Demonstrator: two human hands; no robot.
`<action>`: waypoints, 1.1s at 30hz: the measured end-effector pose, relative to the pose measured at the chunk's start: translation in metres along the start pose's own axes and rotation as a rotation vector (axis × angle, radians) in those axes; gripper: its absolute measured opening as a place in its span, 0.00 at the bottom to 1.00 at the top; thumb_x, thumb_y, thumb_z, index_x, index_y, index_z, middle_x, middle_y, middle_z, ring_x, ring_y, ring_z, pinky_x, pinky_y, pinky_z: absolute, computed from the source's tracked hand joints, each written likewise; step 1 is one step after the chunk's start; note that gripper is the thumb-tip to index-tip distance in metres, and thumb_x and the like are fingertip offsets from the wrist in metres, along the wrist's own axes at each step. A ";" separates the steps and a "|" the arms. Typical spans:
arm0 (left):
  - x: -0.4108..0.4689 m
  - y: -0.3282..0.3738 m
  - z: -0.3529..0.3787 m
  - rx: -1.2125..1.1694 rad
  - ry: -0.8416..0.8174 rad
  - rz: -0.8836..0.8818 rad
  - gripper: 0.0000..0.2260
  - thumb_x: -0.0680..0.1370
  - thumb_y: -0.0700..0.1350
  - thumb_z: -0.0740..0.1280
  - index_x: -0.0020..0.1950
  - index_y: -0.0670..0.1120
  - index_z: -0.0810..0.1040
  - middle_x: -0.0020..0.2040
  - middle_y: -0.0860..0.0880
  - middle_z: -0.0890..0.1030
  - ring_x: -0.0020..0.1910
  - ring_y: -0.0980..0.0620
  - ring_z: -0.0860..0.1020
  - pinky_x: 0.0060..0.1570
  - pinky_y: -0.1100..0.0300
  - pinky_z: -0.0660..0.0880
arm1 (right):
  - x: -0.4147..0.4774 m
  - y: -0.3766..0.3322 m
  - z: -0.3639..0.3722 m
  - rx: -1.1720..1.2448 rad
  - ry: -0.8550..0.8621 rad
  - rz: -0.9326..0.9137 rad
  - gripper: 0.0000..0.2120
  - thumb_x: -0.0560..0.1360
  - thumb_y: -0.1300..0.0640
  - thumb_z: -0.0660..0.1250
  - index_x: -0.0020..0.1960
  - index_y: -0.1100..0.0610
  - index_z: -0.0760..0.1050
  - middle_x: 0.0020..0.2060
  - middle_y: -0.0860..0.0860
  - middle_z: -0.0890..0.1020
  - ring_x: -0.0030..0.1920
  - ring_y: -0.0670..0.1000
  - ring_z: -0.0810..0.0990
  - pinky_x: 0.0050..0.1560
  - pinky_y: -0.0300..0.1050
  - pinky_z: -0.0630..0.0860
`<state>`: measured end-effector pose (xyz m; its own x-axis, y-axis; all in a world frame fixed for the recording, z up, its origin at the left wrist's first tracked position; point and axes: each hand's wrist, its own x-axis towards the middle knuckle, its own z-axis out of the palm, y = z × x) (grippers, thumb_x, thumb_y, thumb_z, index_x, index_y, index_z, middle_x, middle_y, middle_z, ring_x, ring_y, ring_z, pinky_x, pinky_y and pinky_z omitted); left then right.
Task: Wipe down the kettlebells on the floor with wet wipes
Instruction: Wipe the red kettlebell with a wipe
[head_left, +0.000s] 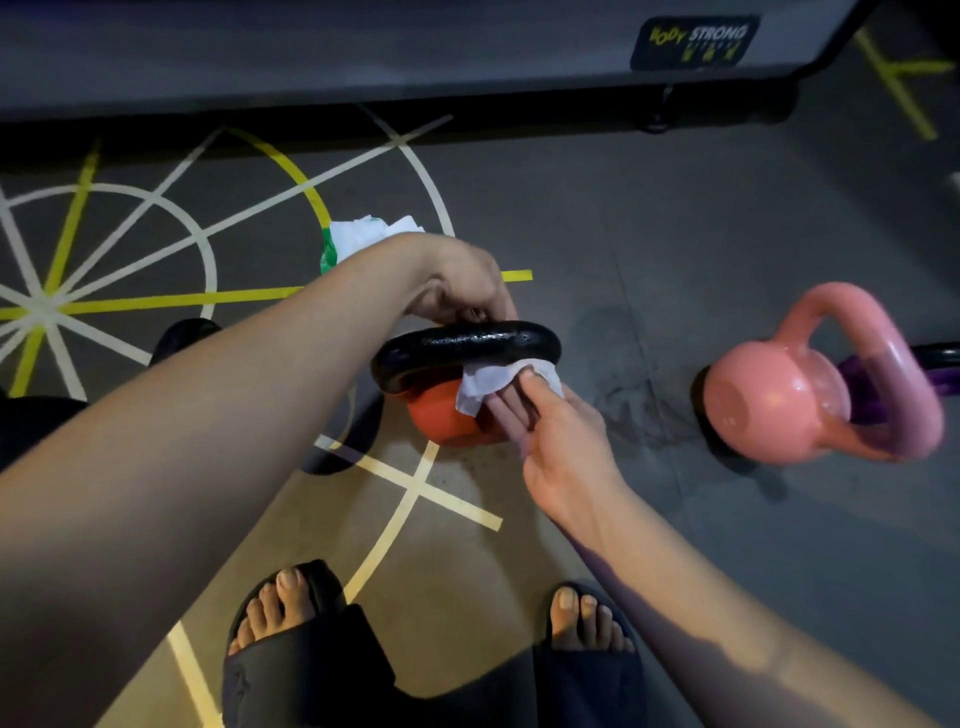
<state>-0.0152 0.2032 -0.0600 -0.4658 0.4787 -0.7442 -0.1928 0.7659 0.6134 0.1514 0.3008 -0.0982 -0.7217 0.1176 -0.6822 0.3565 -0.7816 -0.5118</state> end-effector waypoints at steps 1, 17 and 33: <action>-0.003 -0.001 0.000 -0.016 0.014 0.019 0.09 0.78 0.30 0.67 0.55 0.34 0.84 0.46 0.40 0.84 0.46 0.47 0.80 0.42 0.59 0.81 | 0.000 0.000 0.000 -0.017 0.023 -0.016 0.12 0.83 0.66 0.63 0.66 0.65 0.76 0.53 0.61 0.86 0.54 0.56 0.86 0.59 0.54 0.82; 0.022 0.002 0.027 0.022 0.407 0.152 0.07 0.75 0.37 0.76 0.52 0.42 0.85 0.42 0.45 0.84 0.40 0.50 0.80 0.42 0.63 0.76 | 0.013 -0.002 -0.025 -0.394 0.209 -0.299 0.04 0.79 0.64 0.66 0.46 0.60 0.77 0.33 0.51 0.80 0.37 0.46 0.80 0.44 0.47 0.80; -0.002 -0.010 0.008 -0.202 0.177 0.027 0.08 0.75 0.35 0.74 0.52 0.33 0.85 0.49 0.34 0.85 0.47 0.41 0.86 0.54 0.46 0.83 | 0.029 -0.014 -0.048 -0.958 0.148 -0.984 0.07 0.77 0.63 0.73 0.54 0.55 0.84 0.46 0.47 0.83 0.48 0.46 0.83 0.52 0.38 0.79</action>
<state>-0.0058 0.1985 -0.0668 -0.6137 0.4016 -0.6798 -0.3382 0.6443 0.6859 0.1542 0.3450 -0.1356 -0.8642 0.4808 0.1484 0.0501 0.3756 -0.9254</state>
